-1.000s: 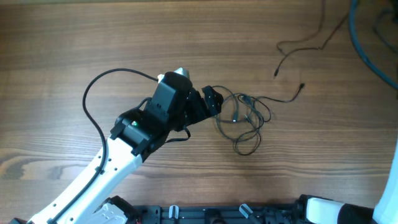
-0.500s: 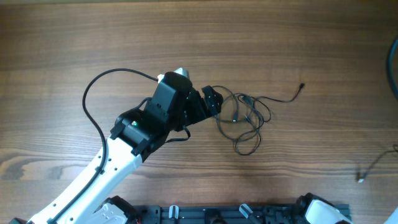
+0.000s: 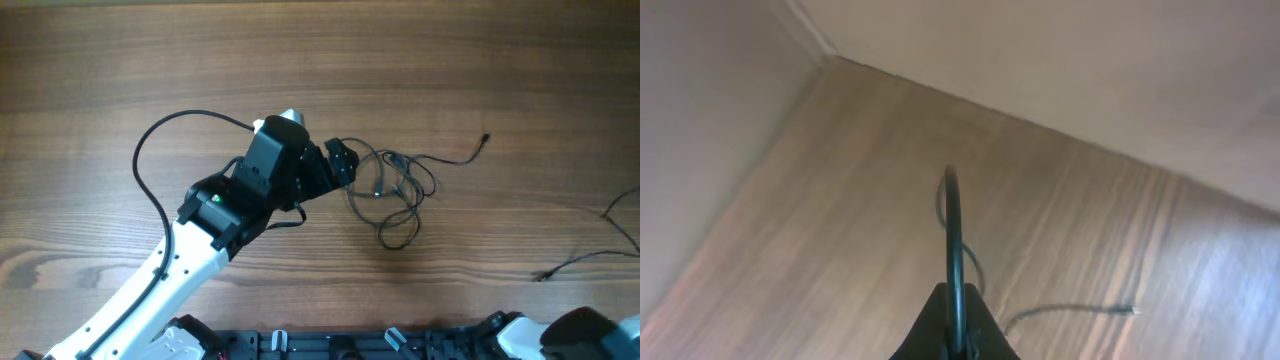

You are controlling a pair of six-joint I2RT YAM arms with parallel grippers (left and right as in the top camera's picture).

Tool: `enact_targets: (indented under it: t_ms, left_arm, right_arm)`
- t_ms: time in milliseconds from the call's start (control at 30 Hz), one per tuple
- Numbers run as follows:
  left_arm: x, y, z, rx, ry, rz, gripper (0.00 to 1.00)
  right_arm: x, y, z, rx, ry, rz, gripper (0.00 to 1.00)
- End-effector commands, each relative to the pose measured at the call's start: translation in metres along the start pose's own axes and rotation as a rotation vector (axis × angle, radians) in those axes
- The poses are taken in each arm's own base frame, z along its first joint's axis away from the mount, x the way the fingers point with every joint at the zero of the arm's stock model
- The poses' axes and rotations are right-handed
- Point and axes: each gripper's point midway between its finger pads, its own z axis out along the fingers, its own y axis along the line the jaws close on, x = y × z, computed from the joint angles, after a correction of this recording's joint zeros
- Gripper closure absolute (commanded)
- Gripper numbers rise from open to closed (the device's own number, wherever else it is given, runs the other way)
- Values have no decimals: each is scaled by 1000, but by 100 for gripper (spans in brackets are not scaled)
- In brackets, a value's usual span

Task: Untangle cables

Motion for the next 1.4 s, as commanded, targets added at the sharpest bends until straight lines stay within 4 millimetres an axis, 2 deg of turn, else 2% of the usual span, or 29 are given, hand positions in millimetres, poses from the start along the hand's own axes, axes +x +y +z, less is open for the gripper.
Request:
enact_targets:
  t_ms: [0, 67, 100, 167, 200, 233, 433, 500, 567, 633, 700, 767, 833, 933, 967, 1000, 1033, 1100, 1200, 1233, 1300, 1367]
  left_arm:
    - [0, -1, 1, -1, -4, 9, 0]
    - [0, -1, 1, -1, -4, 9, 0]
    - [0, -1, 1, -1, -4, 9, 0]
    - [0, -1, 1, -1, -4, 9, 0]
    - [0, -1, 1, -1, -4, 9, 0]
    - [0, -1, 1, -1, -4, 9, 0]
    - [0, -1, 1, -1, -4, 9, 0]
    - [0, -1, 1, -1, -4, 9, 0]
    - [0, -1, 1, -1, -4, 9, 0]
    - [0, -1, 1, -1, -4, 9, 0]
    - [0, -1, 1, -1, -4, 9, 0]
    - [0, -1, 1, -1, -4, 9, 0]
    - [0, -1, 1, -1, -4, 9, 0]
    - [0, -1, 1, -1, -4, 9, 0]
    - [0, -1, 1, -1, -4, 9, 0]
    - [0, -1, 1, -1, -4, 9, 0]
    - [0, -1, 1, -1, -4, 9, 0]
    - [0, -1, 1, -1, -4, 9, 0]
    - [0, -1, 1, -1, -4, 9, 0]
    - [0, -1, 1, -1, -4, 9, 0]
    - [0, -1, 1, -1, -4, 9, 0]
    - [0, -1, 1, -1, -4, 9, 0]
  right_arm:
    - [18, -26, 41, 51, 69, 121, 96]
    - [29, -43, 62, 85, 99, 196, 95]
    - [38, -52, 72, 104, 126, 214, 85]
    - [54, -65, 89, 130, 174, 247, 21]
    - [61, -68, 95, 140, 193, 270, 6]
    - [65, -69, 98, 144, 205, 279, 0]
    - [67, -69, 97, 141, 217, 263, 0]
    - [69, -56, 98, 60, 239, 197, 0]
    - [73, -18, 94, -172, 275, 84, 0]
    - [82, 36, 75, -497, 313, -23, 0]
    - [91, 64, 59, -667, 315, -138, 0]
    - [105, 86, 52, -726, 345, -211, 0]
    - [125, 113, 44, -789, 382, -318, 0]
    - [167, 157, 22, -902, 456, -499, 0]
    - [185, 176, 11, -949, 489, -562, 0]
    - [198, 187, 4, -975, 512, -598, 0]
    - [219, 199, -4, -984, 559, -659, 0]
    - [243, 205, -8, -938, 614, -746, 0]
    - [296, 211, -22, -901, 728, -905, 0]
    - [308, 211, -24, -901, 749, -929, 0]
    - [345, 206, -21, -900, 818, -976, 0]
    - [367, 203, -20, -888, 866, -969, 0]
